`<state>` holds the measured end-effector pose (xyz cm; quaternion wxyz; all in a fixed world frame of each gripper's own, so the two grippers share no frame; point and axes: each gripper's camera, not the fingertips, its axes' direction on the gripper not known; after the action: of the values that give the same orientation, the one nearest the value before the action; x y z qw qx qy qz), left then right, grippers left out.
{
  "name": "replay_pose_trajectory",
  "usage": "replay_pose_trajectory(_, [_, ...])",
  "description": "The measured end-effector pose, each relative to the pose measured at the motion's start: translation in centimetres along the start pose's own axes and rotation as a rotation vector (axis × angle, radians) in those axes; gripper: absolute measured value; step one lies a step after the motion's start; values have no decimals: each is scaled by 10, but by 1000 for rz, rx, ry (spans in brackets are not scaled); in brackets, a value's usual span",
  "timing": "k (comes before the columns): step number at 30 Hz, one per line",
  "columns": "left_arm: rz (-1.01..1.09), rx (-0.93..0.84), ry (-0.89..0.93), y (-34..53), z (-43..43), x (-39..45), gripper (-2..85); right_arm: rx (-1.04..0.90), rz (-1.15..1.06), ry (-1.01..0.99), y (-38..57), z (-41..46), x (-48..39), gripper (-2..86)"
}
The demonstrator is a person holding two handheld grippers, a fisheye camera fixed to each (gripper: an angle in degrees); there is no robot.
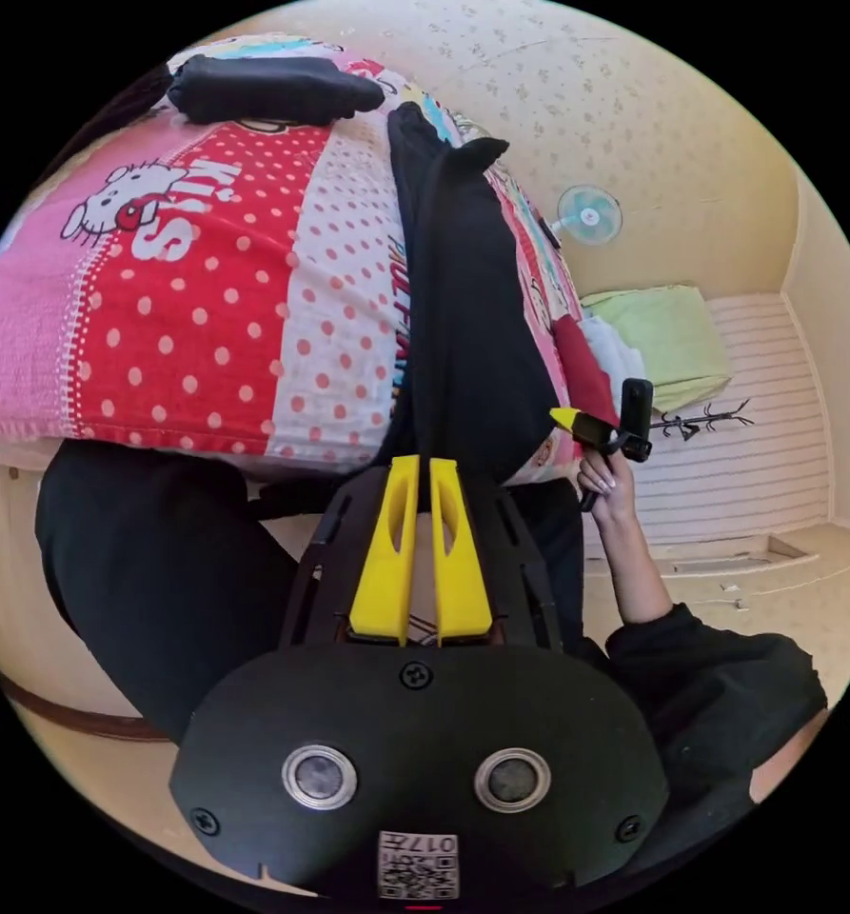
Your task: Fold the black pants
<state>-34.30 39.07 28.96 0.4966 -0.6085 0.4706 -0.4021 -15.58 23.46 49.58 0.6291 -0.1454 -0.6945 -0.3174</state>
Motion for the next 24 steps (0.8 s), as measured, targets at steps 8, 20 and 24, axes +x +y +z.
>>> replay_pose_trajectory(8, [6,55,-18,8,-21,9,53,-143,77,32,5,5,21,25])
replay_pose_trajectory(20, [182,252,-136,-9,0,40,136,-28,29,102,-171,-6,-10,91])
replay_pose_trajectory(24, [210,202,-106,-3,8,34,140,-23,40,257,-280,12,-18,109])
